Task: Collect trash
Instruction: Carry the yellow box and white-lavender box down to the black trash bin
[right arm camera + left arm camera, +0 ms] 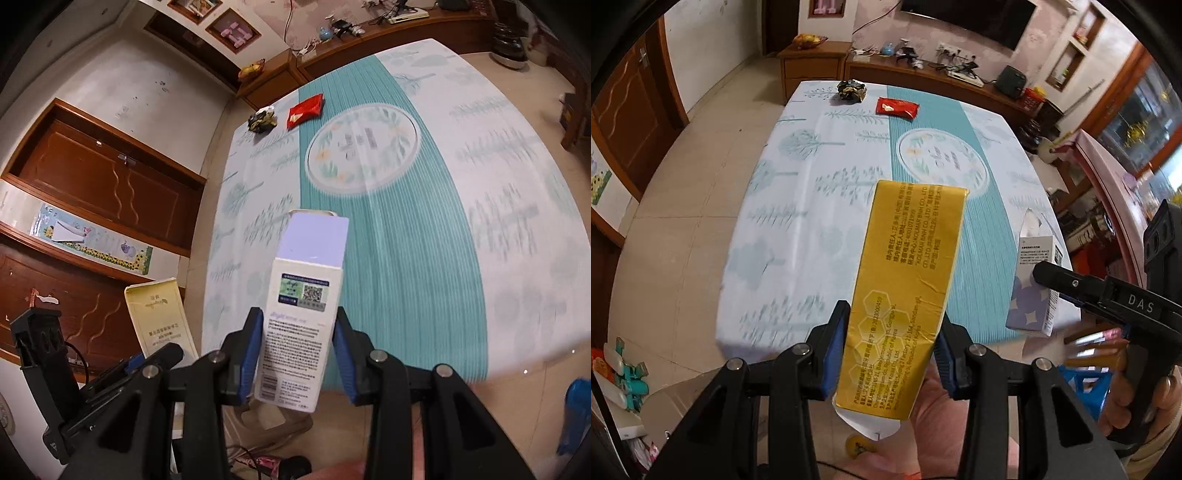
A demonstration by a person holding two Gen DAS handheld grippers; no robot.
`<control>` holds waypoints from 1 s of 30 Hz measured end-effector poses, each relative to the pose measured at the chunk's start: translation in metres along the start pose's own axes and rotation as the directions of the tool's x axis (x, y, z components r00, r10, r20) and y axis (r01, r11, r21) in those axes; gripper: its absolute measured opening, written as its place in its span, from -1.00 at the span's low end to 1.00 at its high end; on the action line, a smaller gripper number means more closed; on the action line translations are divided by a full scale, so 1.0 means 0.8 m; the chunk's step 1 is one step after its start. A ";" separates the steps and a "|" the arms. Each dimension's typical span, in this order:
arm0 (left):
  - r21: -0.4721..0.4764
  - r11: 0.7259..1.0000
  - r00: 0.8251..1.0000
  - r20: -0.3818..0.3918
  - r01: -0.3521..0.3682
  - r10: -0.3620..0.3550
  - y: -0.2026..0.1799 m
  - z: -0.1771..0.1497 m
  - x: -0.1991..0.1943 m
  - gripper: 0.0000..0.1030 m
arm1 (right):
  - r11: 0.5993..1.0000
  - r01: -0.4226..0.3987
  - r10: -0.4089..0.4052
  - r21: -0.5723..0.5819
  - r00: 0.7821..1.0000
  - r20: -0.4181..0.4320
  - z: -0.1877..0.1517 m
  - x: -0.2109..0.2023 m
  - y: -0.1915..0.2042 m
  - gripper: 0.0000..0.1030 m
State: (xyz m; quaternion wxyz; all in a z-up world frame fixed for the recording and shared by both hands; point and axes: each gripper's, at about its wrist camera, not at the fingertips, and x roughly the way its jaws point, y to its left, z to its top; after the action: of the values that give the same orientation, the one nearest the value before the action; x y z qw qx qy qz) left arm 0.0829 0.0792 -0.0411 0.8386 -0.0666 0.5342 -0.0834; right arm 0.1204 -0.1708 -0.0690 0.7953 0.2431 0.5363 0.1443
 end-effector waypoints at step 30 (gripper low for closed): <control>-0.064 0.998 0.945 -0.328 -0.014 -0.007 -0.017 -0.249 0.238 -0.20 | 0.982 0.184 -0.166 0.028 0.933 -0.320 -0.259 0.133 -0.176 -0.28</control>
State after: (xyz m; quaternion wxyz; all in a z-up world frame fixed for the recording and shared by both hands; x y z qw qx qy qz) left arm -0.0196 0.0210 -0.2904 0.7357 -0.0782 0.6687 -0.0743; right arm -0.0346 -0.1885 -0.2922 0.7015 0.1907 0.6801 0.0945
